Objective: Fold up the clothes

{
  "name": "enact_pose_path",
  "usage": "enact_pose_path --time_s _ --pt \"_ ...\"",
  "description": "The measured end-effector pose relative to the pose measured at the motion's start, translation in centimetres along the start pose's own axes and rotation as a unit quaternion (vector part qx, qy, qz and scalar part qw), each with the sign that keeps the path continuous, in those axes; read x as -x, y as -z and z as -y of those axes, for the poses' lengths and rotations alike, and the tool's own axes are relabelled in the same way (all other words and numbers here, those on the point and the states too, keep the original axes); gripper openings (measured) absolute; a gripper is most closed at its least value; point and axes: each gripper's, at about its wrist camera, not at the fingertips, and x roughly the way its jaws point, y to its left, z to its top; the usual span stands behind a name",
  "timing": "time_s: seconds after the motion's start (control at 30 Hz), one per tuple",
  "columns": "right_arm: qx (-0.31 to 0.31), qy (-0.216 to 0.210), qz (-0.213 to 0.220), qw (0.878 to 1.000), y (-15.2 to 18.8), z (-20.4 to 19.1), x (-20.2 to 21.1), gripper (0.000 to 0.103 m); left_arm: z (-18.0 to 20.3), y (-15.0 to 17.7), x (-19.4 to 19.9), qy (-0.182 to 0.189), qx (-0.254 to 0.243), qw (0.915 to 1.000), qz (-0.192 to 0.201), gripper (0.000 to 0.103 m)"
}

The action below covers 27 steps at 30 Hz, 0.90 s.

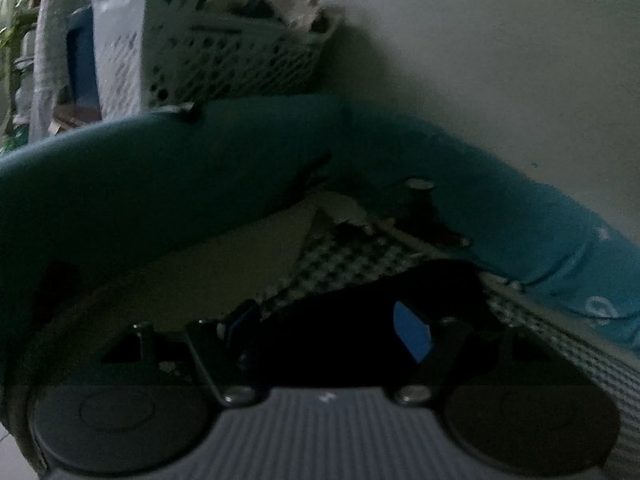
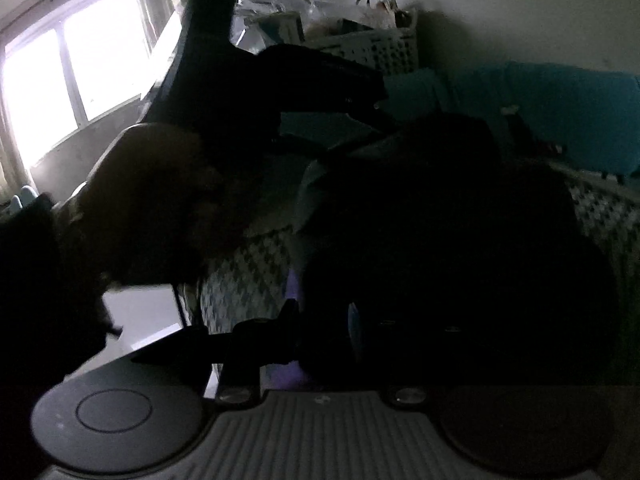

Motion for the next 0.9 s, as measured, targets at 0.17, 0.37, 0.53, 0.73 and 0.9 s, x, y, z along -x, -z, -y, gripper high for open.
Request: enact_pose_path --time_s 0.17,0.37,0.53,0.73,0.9 --pt "-0.002 0.007 -0.009 1.0 1.1 0.4 -0.4 0.024 -1.4 0.0 -2.0 -0.006 0.04 0.999 -0.021 0.076" --pt "0.0 0.013 -0.029 1.0 1.1 0.3 0.0 0.024 -1.9 0.1 -2.3 -0.026 0.048 0.9983 -0.02 0.091" --pt "-0.012 0.02 -0.016 1.0 0.9 0.5 2.1 0.024 -1.5 -0.5 0.2 -0.047 0.035 0.9983 0.003 0.091" --pt "-0.028 0.036 0.004 0.999 -0.3 0.7 3.7 0.024 -1.3 0.3 3.2 -0.068 0.029 0.9972 0.006 0.091" --pt "-0.049 0.048 0.011 0.998 -0.9 1.1 4.0 0.026 -1.8 1.3 3.5 -0.094 0.032 0.995 -0.006 0.091"
